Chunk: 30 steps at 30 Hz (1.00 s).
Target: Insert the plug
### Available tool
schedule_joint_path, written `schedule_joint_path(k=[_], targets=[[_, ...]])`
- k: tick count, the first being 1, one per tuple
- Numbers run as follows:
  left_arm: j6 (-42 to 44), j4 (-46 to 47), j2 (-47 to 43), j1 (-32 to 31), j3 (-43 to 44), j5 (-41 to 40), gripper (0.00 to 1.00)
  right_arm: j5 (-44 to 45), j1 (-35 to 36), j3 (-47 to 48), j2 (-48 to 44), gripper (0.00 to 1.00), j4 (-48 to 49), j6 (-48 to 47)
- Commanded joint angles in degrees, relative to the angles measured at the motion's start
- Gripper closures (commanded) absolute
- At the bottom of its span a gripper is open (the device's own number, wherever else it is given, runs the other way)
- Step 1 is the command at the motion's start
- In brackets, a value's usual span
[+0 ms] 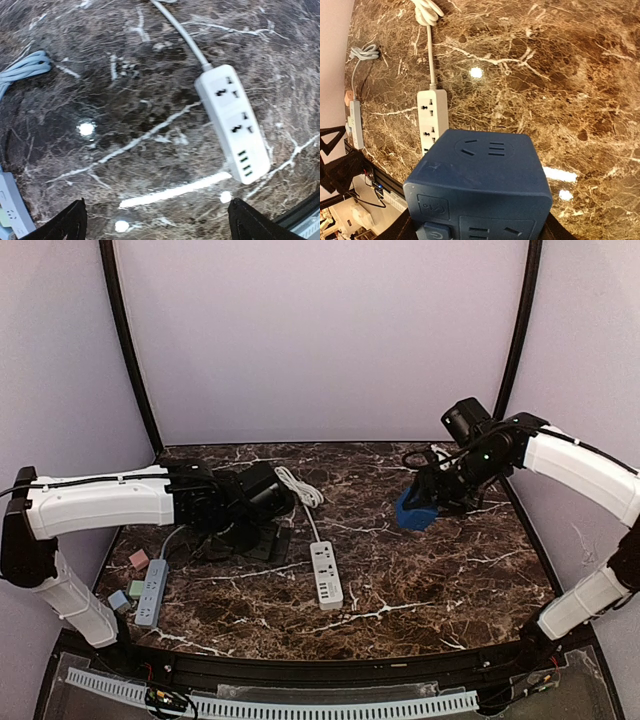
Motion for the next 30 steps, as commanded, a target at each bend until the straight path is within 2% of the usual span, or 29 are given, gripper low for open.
schedule_joint_path(k=[1,5,11,21,30], targets=[[4.3,-5.8,-6.5,5.2,-6.0,-4.5,0.01,-4.8,1.4,2.5,2.7,1.0,6.3,-1.5],[8.2,-6.2,-11.8,7.2,-9.7,-7.8,0.01,-4.5,3.2,4.6,6.4,1.0,6.2,-1.3],[13.2,-4.5,-16.8,7.6,-13.5,-8.5,0.01,-2.8,6.5,6.9,10.6,1.0,5.7,0.8],[14.0,-5.1,-21.9,7.6,-21.1,-16.4,0.01,-1.3,11.5,7.9,15.2,1.0,7.5,7.0],[15.1,-2.4,-29.7,7.6,-26.2,-18.7,0.01,0.0,14.1,13.3,21.6,1.0,8.2,9.3]])
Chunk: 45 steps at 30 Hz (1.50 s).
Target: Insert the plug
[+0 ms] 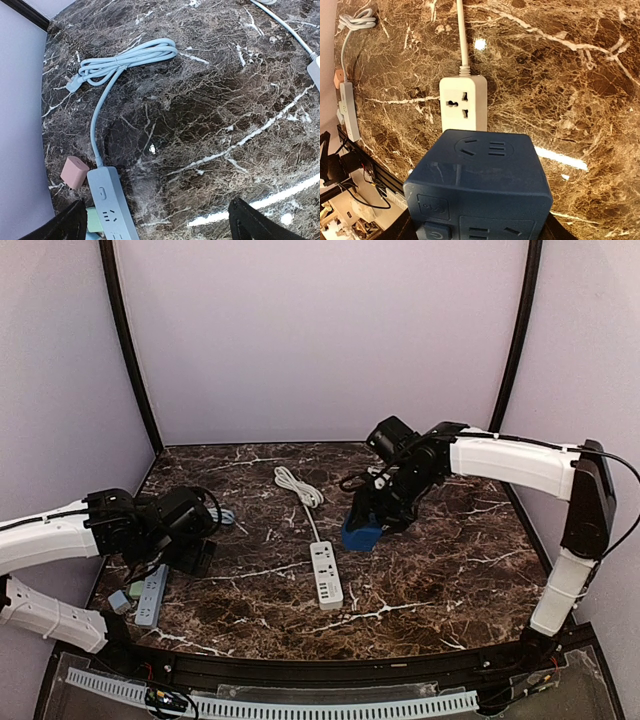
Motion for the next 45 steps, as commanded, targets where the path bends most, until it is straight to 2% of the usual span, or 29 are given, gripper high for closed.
schedule_joint_path(k=[1,7,28,45], targets=[[1.1,0.9,-4.3,0.2,-1.3,-2.5,0.01,1.0,1.3,4.4,3.1,1.0,2.4,2.1],[1.2,-3.4,-6.5,0.2,0.6,-4.5,0.01,0.5,2.3,9.0,7.6,1.0,2.5,2.6],[1.0,-3.1,-7.8,0.2,0.1,-5.2,0.01,3.7,4.9,12.5,13.2,1.0,4.8,11.1],[0.9,-3.3,-8.0,0.2,0.1,-5.2,0.01,4.9,6.3,15.4,16.9,1.0,2.9,10.9]])
